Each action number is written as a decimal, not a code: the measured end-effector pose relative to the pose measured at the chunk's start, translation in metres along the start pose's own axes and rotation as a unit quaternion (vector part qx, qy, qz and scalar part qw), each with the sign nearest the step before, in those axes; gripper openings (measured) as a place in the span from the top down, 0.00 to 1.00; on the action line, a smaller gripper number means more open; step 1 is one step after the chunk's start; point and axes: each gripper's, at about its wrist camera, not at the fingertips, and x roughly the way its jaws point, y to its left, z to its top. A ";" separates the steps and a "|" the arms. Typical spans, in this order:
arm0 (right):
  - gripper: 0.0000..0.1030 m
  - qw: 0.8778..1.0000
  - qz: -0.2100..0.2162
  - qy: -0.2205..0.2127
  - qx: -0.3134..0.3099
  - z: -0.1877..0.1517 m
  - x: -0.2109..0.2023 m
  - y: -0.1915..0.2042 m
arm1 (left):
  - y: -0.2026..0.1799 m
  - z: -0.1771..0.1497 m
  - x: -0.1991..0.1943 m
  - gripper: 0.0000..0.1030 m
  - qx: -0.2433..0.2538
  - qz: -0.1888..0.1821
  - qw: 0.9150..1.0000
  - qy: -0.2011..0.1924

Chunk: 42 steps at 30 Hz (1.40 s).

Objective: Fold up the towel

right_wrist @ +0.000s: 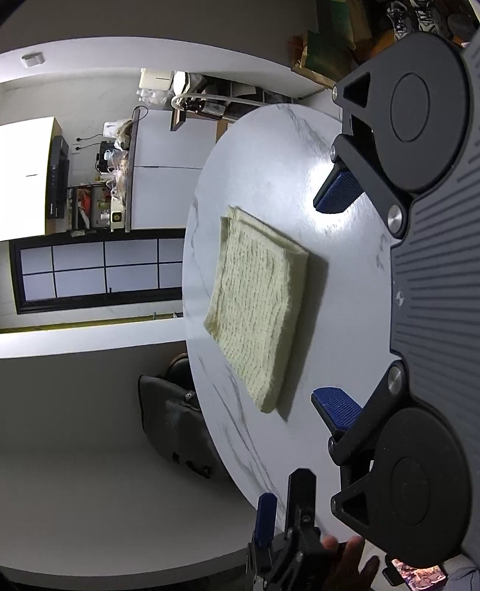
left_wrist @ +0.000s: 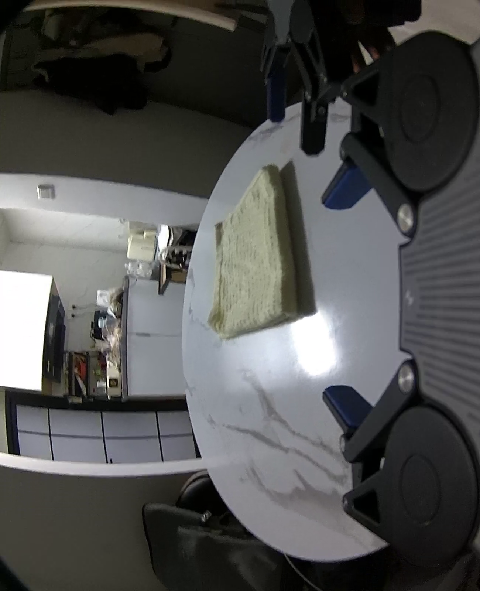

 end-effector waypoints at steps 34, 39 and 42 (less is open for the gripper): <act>0.00 1.000 0.006 -0.008 -0.026 0.002 -0.014 0.011 | -0.008 0.001 0.001 0.00 -0.004 0.018 1.000 0.015; 0.00 0.999 0.010 -0.007 -0.031 0.002 -0.015 0.014 | -0.008 0.000 0.001 0.00 -0.005 0.019 1.000 0.017; 0.00 0.999 0.011 -0.007 -0.033 0.002 -0.014 0.014 | -0.007 0.000 0.000 0.00 -0.006 0.019 1.000 0.016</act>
